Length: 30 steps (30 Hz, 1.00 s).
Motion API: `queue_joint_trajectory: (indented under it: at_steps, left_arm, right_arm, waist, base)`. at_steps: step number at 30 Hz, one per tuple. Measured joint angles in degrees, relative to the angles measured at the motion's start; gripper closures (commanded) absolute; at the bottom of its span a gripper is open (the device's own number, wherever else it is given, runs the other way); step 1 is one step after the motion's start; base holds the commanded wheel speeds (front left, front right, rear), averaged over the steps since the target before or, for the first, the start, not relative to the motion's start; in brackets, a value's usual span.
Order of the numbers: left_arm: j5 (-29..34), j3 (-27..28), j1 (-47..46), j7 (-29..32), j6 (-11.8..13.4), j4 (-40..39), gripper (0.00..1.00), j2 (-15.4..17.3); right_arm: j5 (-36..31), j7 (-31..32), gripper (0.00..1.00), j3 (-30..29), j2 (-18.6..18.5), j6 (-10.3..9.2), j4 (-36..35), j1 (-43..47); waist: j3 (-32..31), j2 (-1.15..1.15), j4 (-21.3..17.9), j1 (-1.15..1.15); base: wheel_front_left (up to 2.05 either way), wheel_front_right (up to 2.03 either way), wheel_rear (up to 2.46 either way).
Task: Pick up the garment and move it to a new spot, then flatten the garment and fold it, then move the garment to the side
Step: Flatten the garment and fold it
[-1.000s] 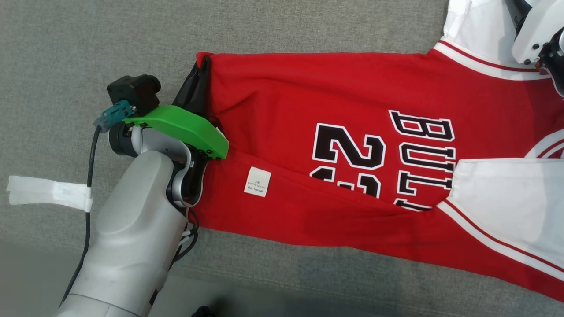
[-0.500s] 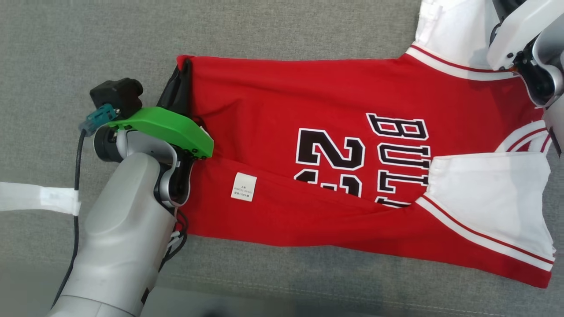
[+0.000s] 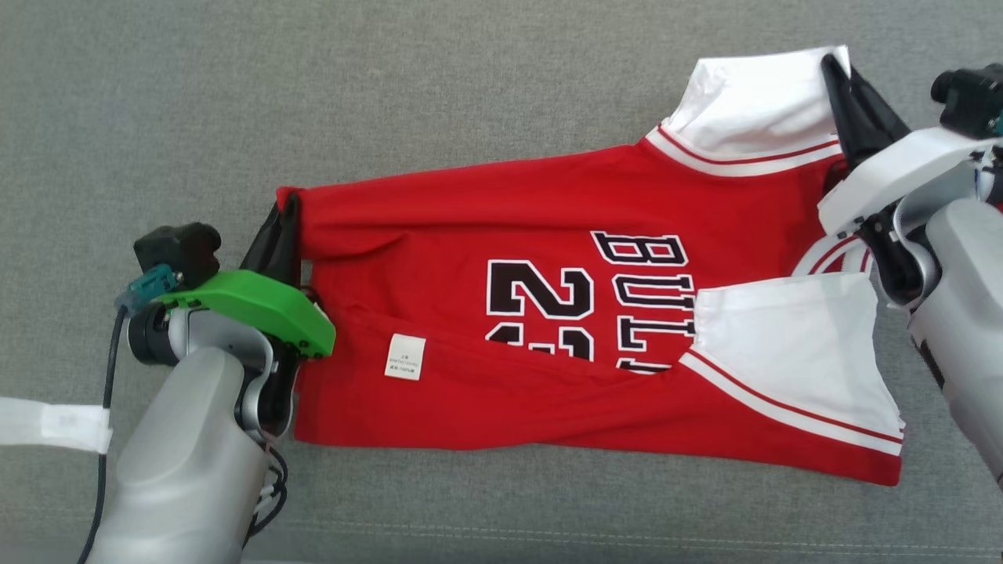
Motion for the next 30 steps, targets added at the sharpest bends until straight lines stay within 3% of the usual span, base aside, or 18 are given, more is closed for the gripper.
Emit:
queue_joint_trajectory:
  at_steps: [16, 30]
  left_arm:
    - [-2.2, 2.3, 17.2, 0.0, 0.0, -3.0, 1.00, 2.0]
    - [-2.6, 1.7, 23.5, 0.0, 1.8, -6.6, 1.00, 2.0]
  right_arm:
    - [3.3, 0.6, 1.00, -0.7, 4.7, 0.01, -9.2, 22.1]
    - [1.6, 0.6, 1.00, -1.6, 2.9, 0.01, -14.6, 31.2]
  waist:
    - [-10.9, 0.00, -5.7, 0.00]
    - [-13.8, 0.00, -9.3, 0.00]
  base:
    - [0.00, 0.00, 0.00]
    - [0.00, 0.00, 0.00]
